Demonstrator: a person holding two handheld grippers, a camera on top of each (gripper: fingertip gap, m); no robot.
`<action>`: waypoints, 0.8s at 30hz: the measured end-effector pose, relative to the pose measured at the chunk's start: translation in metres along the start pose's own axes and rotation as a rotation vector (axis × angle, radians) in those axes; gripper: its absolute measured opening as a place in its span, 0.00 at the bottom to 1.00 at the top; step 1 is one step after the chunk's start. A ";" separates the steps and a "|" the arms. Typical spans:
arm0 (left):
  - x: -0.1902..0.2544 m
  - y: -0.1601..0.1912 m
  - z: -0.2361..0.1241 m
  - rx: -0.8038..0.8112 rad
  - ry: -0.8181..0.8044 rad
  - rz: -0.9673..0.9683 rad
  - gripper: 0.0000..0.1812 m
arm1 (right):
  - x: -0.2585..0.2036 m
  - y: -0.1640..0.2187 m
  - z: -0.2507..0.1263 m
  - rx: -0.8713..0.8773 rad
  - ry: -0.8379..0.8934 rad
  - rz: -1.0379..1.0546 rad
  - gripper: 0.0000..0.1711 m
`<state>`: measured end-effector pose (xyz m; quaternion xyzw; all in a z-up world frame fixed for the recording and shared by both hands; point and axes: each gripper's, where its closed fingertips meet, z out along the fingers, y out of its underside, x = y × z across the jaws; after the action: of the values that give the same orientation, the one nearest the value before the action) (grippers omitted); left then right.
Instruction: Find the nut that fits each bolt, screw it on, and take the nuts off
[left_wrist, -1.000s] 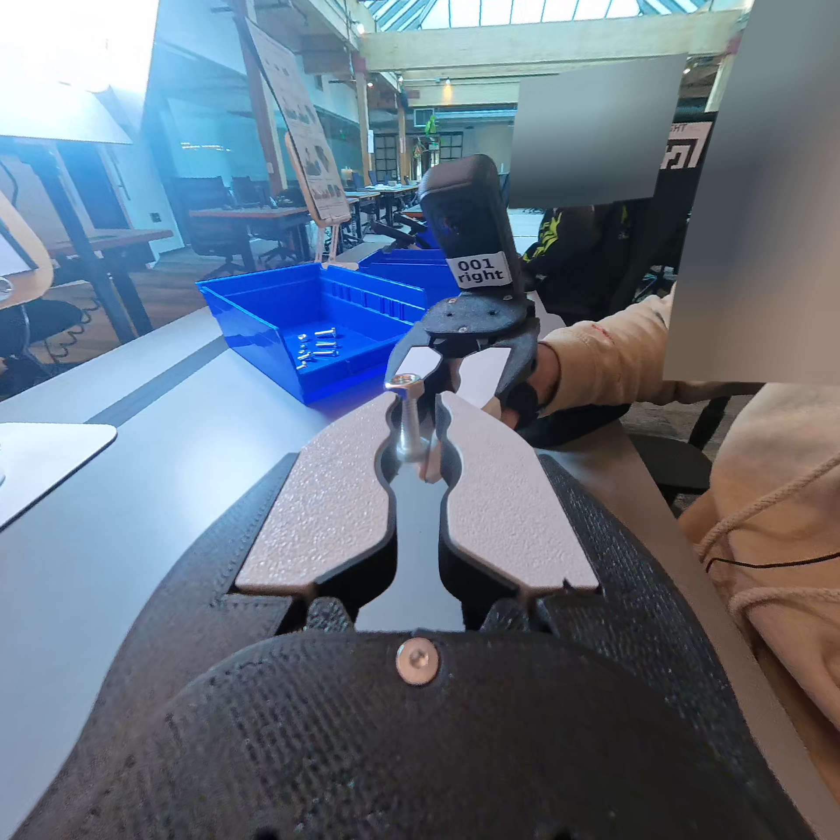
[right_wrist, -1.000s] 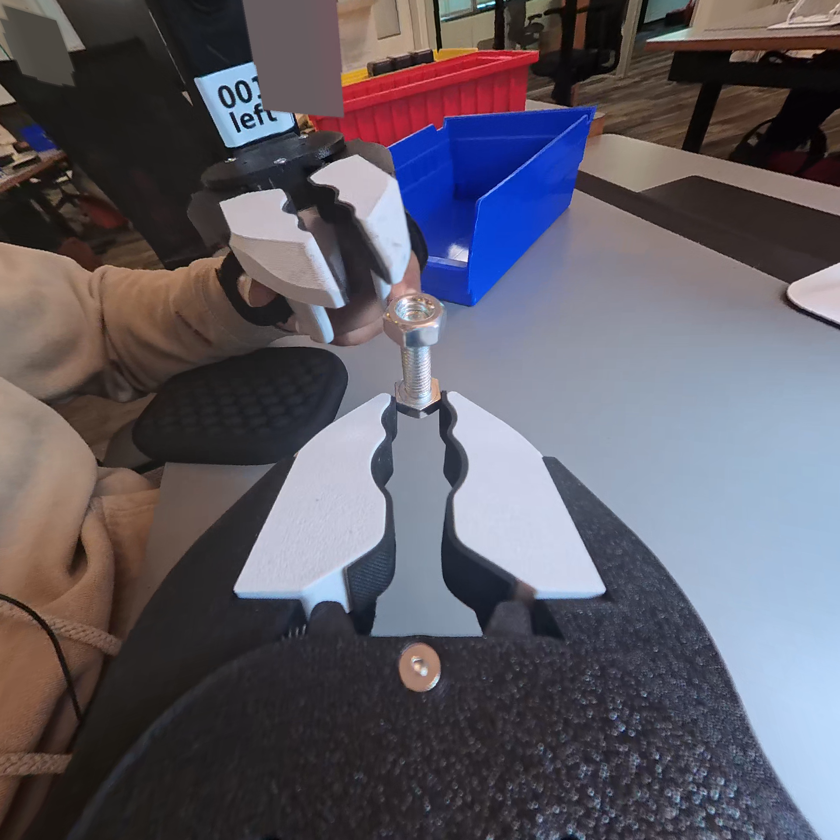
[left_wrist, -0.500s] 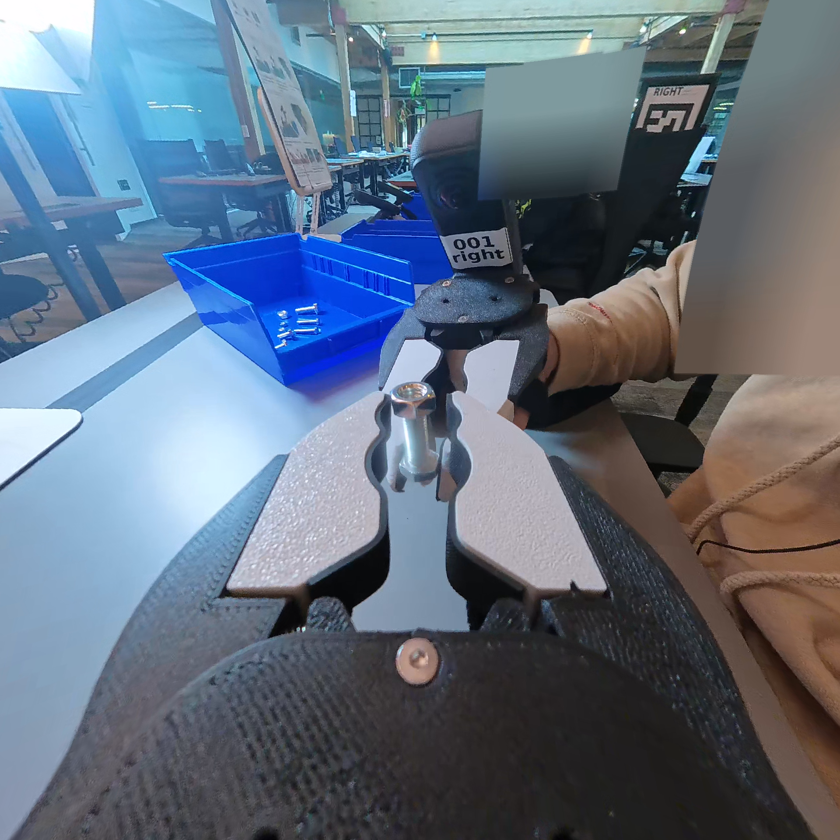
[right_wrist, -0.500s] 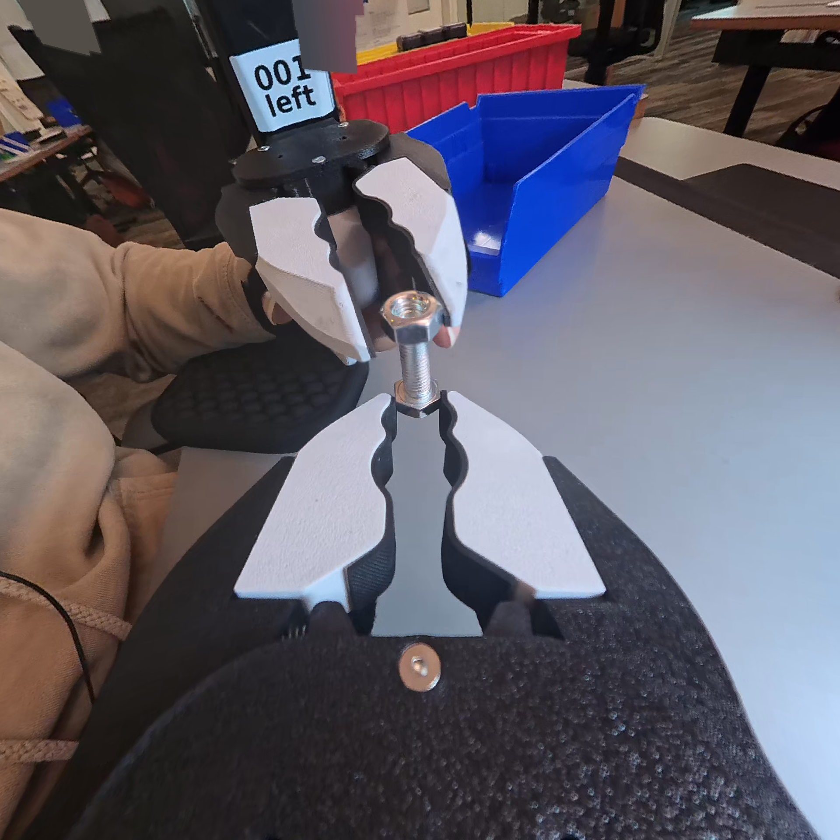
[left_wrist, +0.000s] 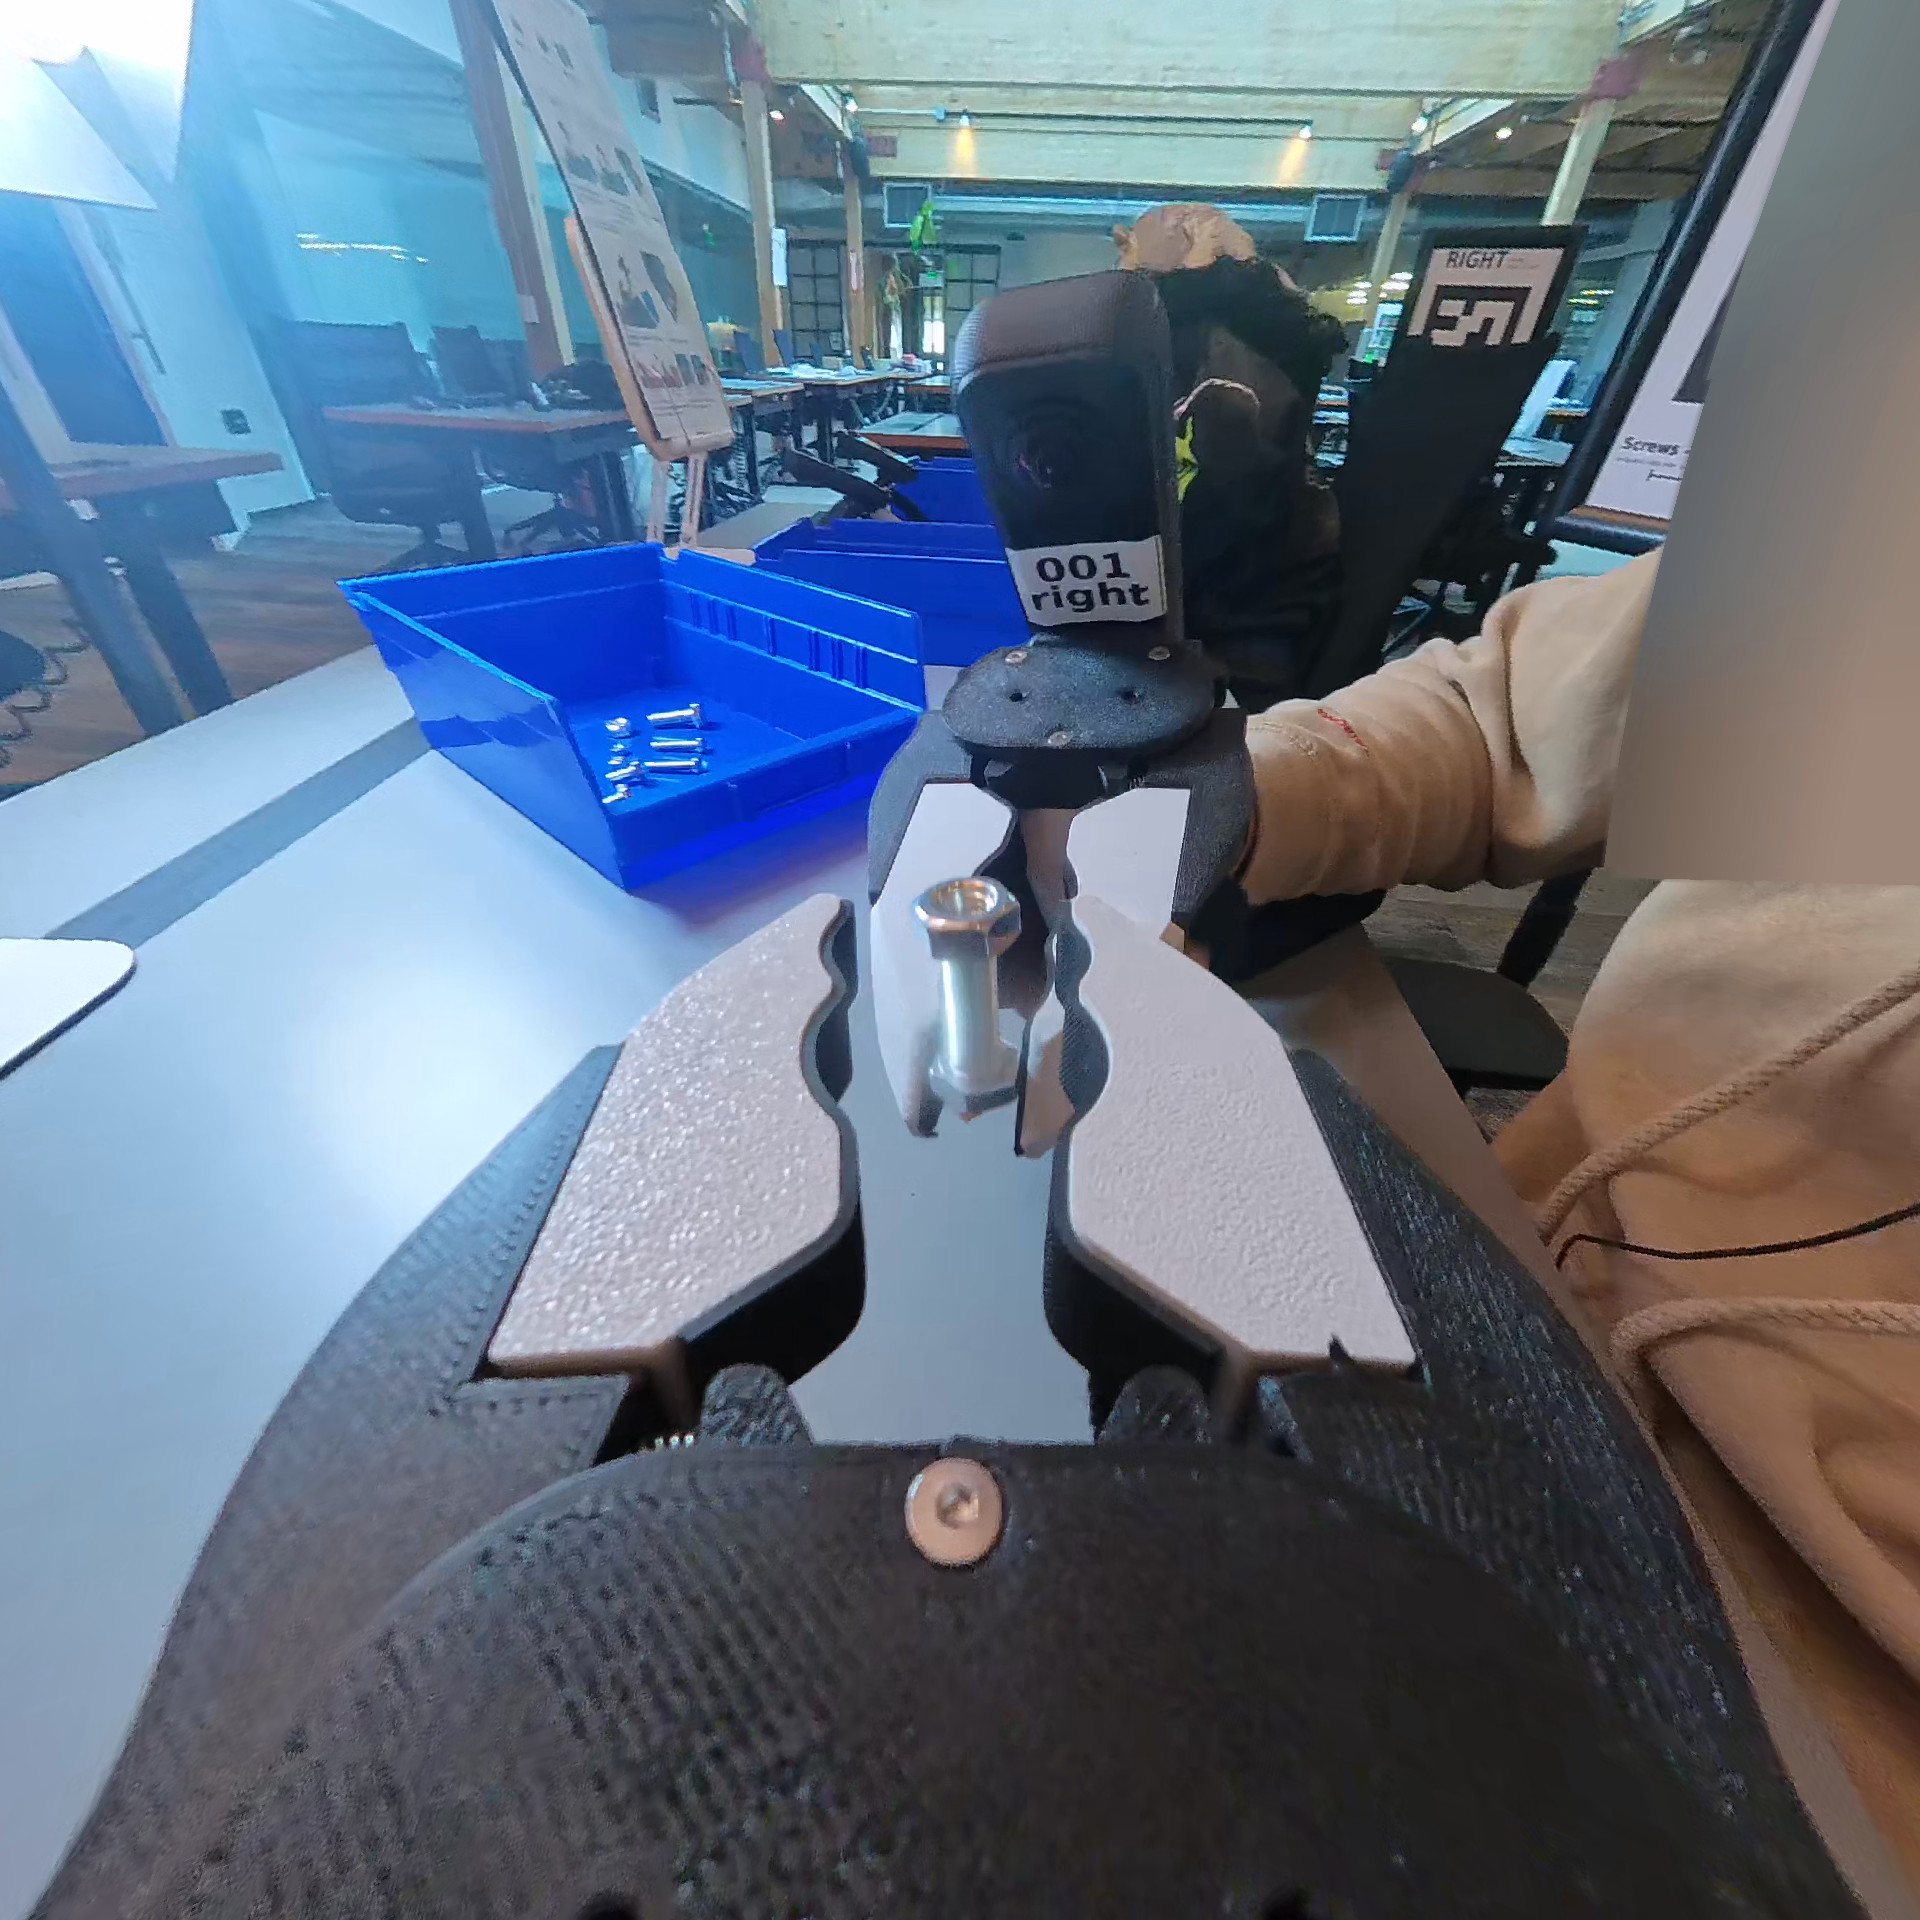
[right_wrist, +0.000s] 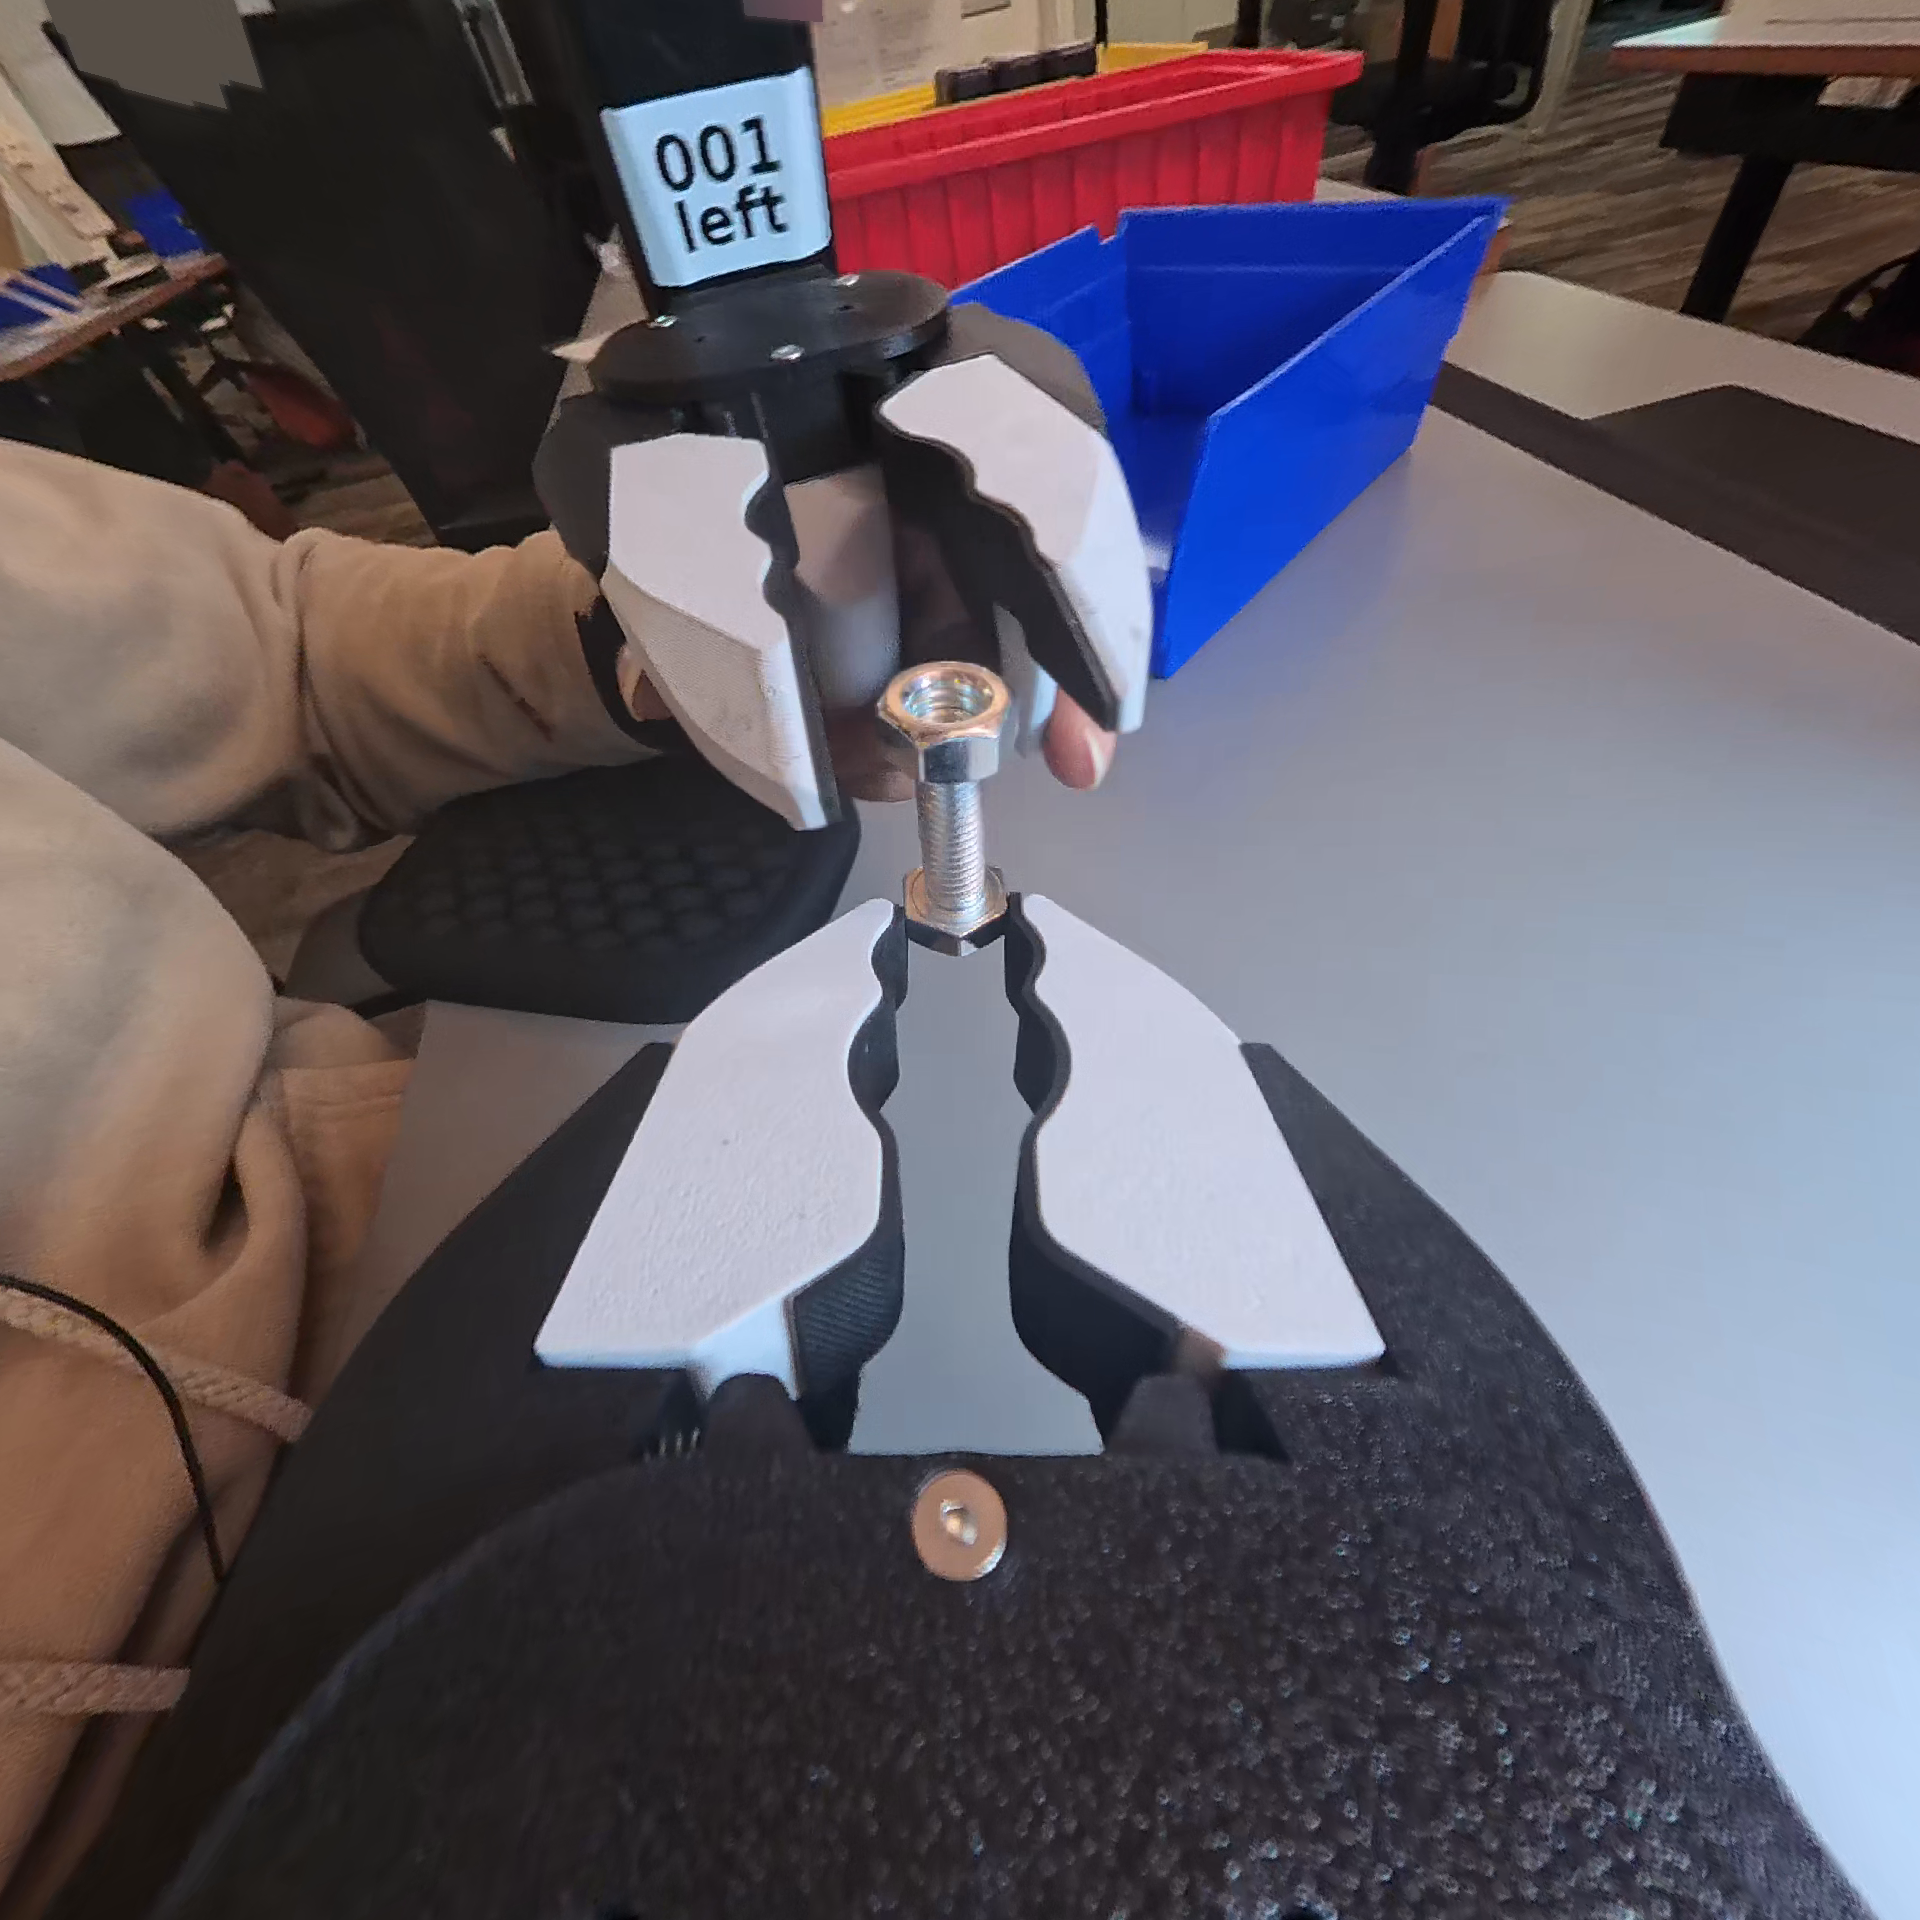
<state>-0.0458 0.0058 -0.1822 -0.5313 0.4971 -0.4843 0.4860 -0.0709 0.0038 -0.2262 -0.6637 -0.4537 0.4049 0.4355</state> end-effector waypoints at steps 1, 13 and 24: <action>0.002 0.001 0.001 -0.003 0.016 -0.005 0.20 | -0.002 0.002 0.002 -0.006 -0.006 -0.003 0.10; 0.000 0.001 -0.004 -0.017 0.001 0.006 0.10 | 0.003 0.002 -0.001 0.004 -0.003 0.021 0.10; -0.031 -0.036 -0.037 0.177 -0.194 0.027 0.09 | 0.031 0.010 -0.011 -0.034 0.090 0.063 0.10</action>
<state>-0.0813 0.0367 -0.1448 -0.5238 0.4101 -0.4659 0.5835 -0.0504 0.0294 -0.2367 -0.7024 -0.4193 0.3806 0.4313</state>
